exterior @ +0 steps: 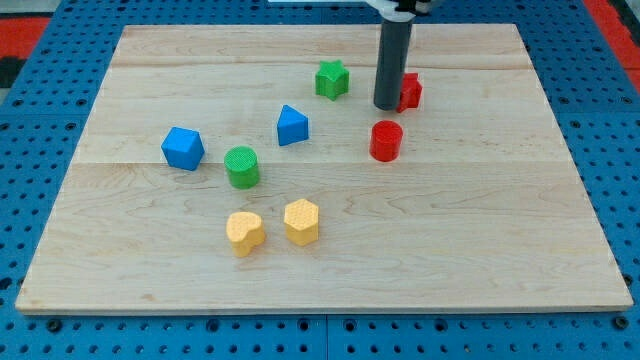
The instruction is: Slide the red star right and slightly up
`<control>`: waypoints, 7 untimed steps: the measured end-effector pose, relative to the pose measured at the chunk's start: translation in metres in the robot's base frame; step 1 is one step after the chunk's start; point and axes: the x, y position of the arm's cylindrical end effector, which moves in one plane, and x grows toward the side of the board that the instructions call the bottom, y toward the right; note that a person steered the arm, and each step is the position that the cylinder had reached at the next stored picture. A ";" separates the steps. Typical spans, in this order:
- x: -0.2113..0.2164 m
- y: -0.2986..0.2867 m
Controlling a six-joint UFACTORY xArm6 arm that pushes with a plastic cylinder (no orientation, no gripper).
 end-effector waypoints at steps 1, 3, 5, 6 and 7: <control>0.000 0.014; -0.004 0.040; -0.005 0.040; -0.005 0.040; -0.006 0.040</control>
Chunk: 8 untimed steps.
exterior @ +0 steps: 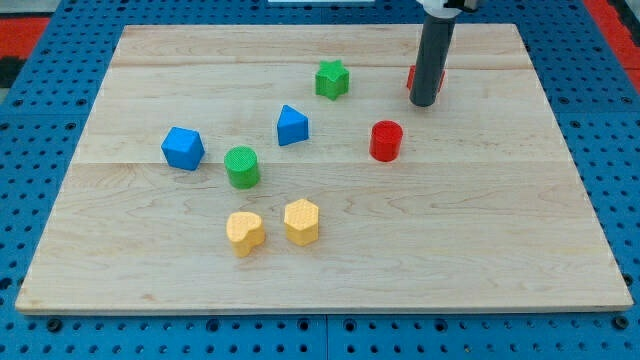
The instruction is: Slide the red star right and slightly up
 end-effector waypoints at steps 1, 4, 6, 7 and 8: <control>-0.004 0.000; -0.023 0.000; -0.033 0.000; -0.042 0.001; -0.052 0.003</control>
